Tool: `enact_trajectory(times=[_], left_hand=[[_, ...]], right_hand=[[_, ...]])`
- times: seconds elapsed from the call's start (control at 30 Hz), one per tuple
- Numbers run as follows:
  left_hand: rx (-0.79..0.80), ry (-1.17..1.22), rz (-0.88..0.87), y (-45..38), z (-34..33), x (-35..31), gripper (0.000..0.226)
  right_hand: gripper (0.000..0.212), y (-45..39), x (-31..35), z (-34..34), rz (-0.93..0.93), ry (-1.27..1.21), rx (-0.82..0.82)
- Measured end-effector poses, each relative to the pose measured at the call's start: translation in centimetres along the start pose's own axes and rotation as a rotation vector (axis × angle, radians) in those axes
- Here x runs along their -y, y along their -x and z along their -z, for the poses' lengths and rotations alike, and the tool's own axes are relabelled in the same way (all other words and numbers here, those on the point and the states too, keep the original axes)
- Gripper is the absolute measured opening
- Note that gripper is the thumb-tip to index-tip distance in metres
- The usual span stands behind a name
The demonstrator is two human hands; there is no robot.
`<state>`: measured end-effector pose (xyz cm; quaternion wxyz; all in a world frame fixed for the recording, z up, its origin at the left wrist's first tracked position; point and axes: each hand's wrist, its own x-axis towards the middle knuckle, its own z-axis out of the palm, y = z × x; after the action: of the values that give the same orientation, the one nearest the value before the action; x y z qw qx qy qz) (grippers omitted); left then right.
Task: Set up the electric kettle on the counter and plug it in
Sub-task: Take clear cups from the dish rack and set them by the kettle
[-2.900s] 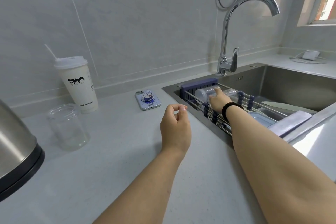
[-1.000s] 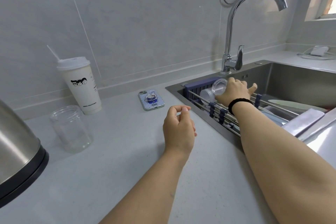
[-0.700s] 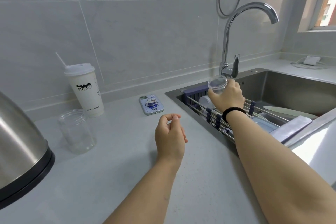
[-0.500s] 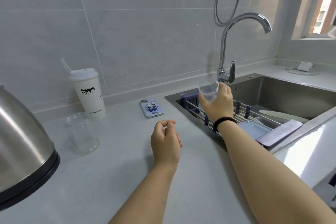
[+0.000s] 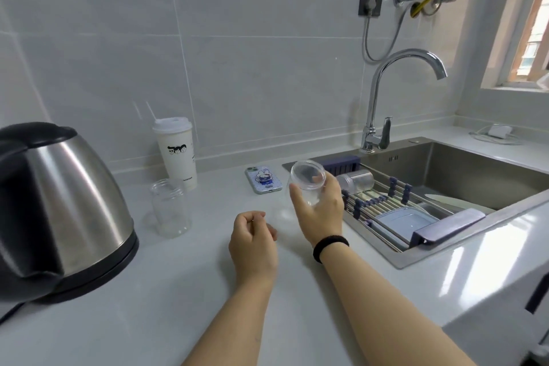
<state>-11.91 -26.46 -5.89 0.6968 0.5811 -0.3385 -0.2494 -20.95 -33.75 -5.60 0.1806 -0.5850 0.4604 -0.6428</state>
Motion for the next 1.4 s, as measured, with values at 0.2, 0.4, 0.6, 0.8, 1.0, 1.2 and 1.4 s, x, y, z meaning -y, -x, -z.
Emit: enact_trajectory(times=[0.2, 0.4, 0.6, 0.8, 1.0, 1.2, 1.4], left_hand=[[-0.078, -0.030, -0.062, -0.1, 2.6, -0.2, 0.019], [-0.097, -0.050, -0.085, 0.3, 5.0, -0.8, 0.021], [-0.122, -0.071, -0.078, 0.4, 7.9, -1.3, 0.021], [-0.180, -0.077, -0.078, 0.4, 10.7, -1.6, 0.021], [-0.261, -0.103, -0.063, -0.1, 14.0, -1.9, 0.019], [-0.251, -0.049, -0.051, -0.5, 16.8, -2.5, 0.026], [-0.154, -0.016, -0.041, -1.0, 16.9, -2.2, 0.027]], right_hand=[[0.041, 3.9, 2.7, -1.7, -0.040, -0.066, 0.078], [0.049, 6.4, 4.4, -3.1, -0.051, -0.086, 0.134], [0.044, 8.6, 6.0, -4.6, -0.050, -0.080, 0.178], [0.044, 10.9, 8.0, -6.3, -0.061, -0.100, 0.230], [0.059, 13.6, 9.9, -8.6, -0.009, -0.059, 0.307], [0.068, 14.4, 10.9, -9.9, 0.076, -0.031, 0.407], [0.075, 13.6, 10.6, -10.6, -0.016, -0.083, 0.396]])
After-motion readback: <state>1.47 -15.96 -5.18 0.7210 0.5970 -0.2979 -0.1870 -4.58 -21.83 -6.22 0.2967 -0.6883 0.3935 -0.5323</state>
